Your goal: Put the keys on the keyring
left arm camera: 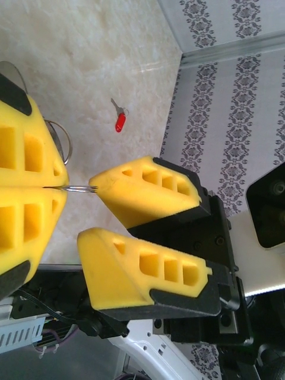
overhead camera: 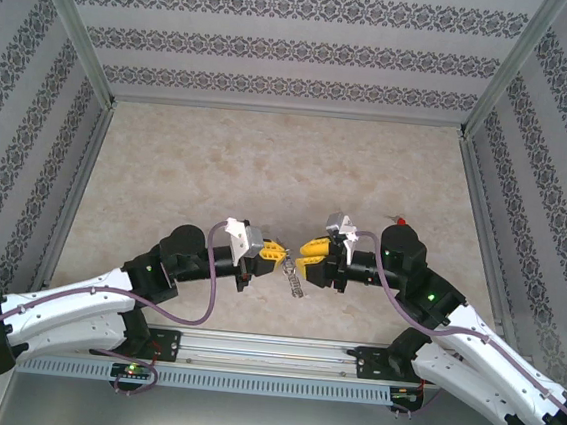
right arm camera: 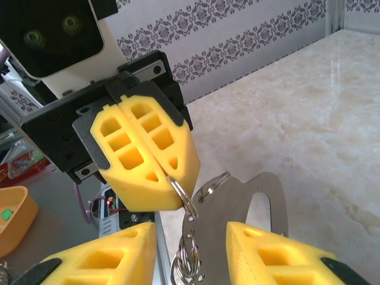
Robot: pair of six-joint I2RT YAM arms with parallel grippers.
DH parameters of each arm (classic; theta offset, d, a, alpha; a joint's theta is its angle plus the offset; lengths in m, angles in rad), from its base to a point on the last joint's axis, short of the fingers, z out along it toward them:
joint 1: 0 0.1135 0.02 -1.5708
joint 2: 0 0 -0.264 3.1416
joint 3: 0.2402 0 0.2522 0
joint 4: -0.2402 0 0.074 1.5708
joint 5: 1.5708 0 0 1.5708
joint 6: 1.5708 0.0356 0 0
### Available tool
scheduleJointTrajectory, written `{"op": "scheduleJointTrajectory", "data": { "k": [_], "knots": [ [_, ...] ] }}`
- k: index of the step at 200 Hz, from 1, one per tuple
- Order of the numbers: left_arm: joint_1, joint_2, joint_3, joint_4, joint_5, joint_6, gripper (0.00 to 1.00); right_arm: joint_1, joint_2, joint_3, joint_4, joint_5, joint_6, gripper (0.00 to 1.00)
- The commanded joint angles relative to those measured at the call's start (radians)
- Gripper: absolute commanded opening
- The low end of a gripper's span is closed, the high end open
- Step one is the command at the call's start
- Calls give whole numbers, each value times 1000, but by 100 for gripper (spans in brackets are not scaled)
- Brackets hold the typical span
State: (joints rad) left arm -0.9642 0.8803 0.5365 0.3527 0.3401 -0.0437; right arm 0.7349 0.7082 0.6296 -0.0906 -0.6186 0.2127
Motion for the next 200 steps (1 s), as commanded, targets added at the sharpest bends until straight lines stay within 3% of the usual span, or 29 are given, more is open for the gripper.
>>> {"op": "scheduleJointTrajectory", "data": {
  "k": [1, 23, 49, 115, 147, 200],
  "knots": [
    [-16, -3, -13, 119, 28, 25, 0, -10, 2, -10, 78, -44, -3, 35],
    [-16, 0, -11, 125, 53, 24, 0, -8, 5, -14, 100, -95, -5, 31],
    [-18, 3, -7, 133, 71, 19, 0, -2, 5, -13, 99, -119, -16, 19],
    [-18, 25, 1, 171, 128, -7, 0, 25, 11, -14, 126, -172, -30, 20],
    [-17, 24, -1, 188, 120, -14, 0, 46, 22, -7, 109, -190, -55, 11],
    [-18, 4, -19, 225, 96, -28, 0, 67, -10, -27, 120, -185, -61, 20]
  ]
}}
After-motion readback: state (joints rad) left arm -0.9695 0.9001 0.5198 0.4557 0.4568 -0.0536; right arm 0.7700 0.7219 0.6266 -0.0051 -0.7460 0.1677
